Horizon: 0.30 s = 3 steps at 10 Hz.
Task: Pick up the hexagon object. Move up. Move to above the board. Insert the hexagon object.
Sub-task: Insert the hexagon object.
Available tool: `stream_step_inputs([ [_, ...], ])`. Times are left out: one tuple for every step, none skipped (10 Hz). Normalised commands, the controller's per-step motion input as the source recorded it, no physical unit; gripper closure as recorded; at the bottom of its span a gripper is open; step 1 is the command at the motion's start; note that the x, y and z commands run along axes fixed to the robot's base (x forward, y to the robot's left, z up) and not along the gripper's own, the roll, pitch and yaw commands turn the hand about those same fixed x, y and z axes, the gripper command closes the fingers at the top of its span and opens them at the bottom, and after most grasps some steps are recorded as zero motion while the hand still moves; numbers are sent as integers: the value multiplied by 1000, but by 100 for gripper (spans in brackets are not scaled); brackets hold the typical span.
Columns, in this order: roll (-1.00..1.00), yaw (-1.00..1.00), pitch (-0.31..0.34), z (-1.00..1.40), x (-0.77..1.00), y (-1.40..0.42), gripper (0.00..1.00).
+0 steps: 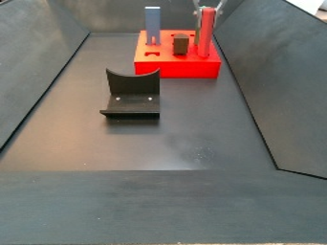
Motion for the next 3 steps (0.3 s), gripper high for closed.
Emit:
stream_step_inputs([
  [0, 0, 41, -303, 171, 0, 100],
  [0, 0, 0, -123, 0, 0, 100],
  [0, 0, 0, 0, 0, 0, 100],
])
